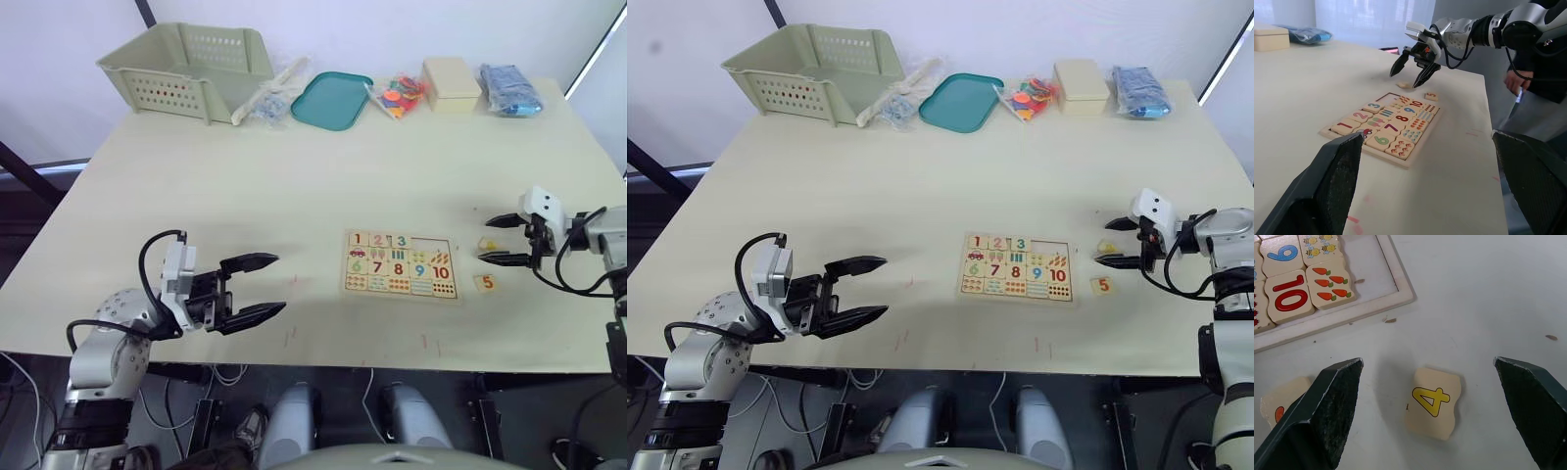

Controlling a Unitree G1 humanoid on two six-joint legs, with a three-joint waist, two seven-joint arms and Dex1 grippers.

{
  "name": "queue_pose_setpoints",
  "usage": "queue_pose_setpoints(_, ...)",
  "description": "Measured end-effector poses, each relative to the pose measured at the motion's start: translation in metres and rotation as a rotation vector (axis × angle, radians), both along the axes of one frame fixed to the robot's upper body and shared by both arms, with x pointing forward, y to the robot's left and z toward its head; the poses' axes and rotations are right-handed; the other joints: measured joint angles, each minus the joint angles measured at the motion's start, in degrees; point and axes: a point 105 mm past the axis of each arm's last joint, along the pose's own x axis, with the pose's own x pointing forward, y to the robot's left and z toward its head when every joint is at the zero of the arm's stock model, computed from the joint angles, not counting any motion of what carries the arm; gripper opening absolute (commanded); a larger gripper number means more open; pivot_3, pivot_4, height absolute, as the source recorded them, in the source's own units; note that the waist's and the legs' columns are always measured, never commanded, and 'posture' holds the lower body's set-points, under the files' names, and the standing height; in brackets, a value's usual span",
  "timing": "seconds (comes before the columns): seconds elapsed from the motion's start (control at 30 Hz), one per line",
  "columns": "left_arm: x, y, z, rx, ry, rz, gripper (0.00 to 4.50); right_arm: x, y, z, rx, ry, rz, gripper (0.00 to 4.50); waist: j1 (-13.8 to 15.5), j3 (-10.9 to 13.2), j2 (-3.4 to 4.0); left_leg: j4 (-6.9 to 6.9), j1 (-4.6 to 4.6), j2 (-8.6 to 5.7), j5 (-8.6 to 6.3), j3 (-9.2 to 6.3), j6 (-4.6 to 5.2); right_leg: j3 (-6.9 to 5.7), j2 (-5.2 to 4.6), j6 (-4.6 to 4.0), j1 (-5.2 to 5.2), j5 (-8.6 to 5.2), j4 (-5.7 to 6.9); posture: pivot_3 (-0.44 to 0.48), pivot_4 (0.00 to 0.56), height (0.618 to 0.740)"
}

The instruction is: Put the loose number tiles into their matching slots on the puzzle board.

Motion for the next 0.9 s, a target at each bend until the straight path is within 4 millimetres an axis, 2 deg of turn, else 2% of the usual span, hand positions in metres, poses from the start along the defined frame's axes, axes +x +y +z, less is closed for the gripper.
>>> queue_pose_setpoints(0.37, 0.0, 0.001, -0.001, 0.0, -0.008, -0.002, 4.44, -0.005, -0.008, -0.012, 0.055, 0.022, -0.072, 4.5, 0.0, 0.0, 0.03, 0.0, 0.01, 0.0, 0.0, 0.02, 0.0, 0.01, -0.01, 0.0, 0.01, 0.0, 0.01, 0.0, 0.15, 0.74)
queue_pose_setpoints(0.5, 0.0, 0.002, -0.001, -0.001, -0.007, 0.0, 4.5, -0.007, -0.01, -0.014, 0.075, 0.023, -0.093, 3.63, 0.0, 0.0, 0.02, 0.0, 0.01, -0.01, 0.0, 0.02, 0.0, 0.01, -0.01, 0.0, 0.01, 0.0, 0.01, 0.0, 0.15, 0.74)
queue_pose_setpoints(0.53, 0.0, 0.002, -0.001, -0.001, -0.007, 0.0, 4.5, -0.007, -0.01, -0.014, 0.075, 0.023, -0.094, 3.2, 0.0, 0.0, 0.02, 0.0, 0.01, -0.01, 0.0, 0.02, 0.0, 0.01, -0.01, 0.0, 0.01, 0.0, 0.01, 0.0, 0.15, 0.74)
queue_pose_setpoints(0.6, 0.0, 0.002, -0.001, -0.001, -0.006, 0.001, 4.5, -0.008, -0.012, -0.015, 0.085, 0.023, -0.116, 2.82, 0.0, 0.0, 0.02, 0.0, 0.01, 0.0, 0.0, 0.01, 0.0, 0.01, -0.01, 0.0, 0.01, 0.0, 0.01, 0.0, 0.15, 0.74)
queue_pose_setpoints(0.63, 0.0, 0.002, -0.001, -0.001, -0.009, 0.001, 4.5, -0.008, -0.013, -0.016, 0.087, 0.024, -0.121, 2.27, 0.0, 0.0, 0.02, 0.0, 0.02, 0.0, 0.0, 0.01, 0.0, 0.01, -0.01, 0.0, 0.01, 0.0, 0.01, 0.0, 0.15, 0.74)
queue_pose_setpoints(0.67, 0.0, 0.002, -0.001, -0.002, -0.011, 0.0, 4.5, -0.01, -0.016, -0.017, 0.083, 0.016, -0.133, 2.07, 0.1, 0.0, 0.02, 0.0, 0.01, 0.0, 0.0, -0.01, 0.0, 0.0, -0.01, 0.0, 0.01, 0.0, 0.01, 0.0, 0.15, 0.74)
queue_pose_setpoints(0.73, 0.0, 0.001, -0.001, -0.003, -0.011, 0.0, 4.5, -0.016, -0.024, -0.019, 0.085, -0.009, -0.182, 1.04, 0.3, 0.0, 0.01, 0.0, 0.0, -0.01, 0.0, -0.02, 0.0, 0.0, -0.03, 0.01, 0.02, 0.0, 0.0, 0.0, 0.15, 0.74)
queue_pose_setpoints(0.77, 0.0, 0.001, -0.001, -0.004, -0.012, 0.0, 4.5, -0.017, -0.026, -0.019, 0.088, -0.014, -0.196, 0.91, 0.3, 0.0, 0.01, 0.01, 0.01, -0.01, 0.0, 0.0, 0.0, 0.0, -0.04, 0.01, 0.03, 0.0, -0.01, 0.0, 0.15, 0.74)
queue_pose_setpoints(0.9, -0.001, 0.001, -0.003, -0.006, -0.006, 0.002, 4.5, -0.034, -0.033, -0.02, 0.149, -0.01, -0.312, 0.91, 0.7, 0.0, 0.01, 0.01, -0.08, 0.0, 0.0, -0.12, 0.0, -0.06, -0.05, 0.01, 0.0, 0.0, -0.01, 0.0, 0.15, 0.74)
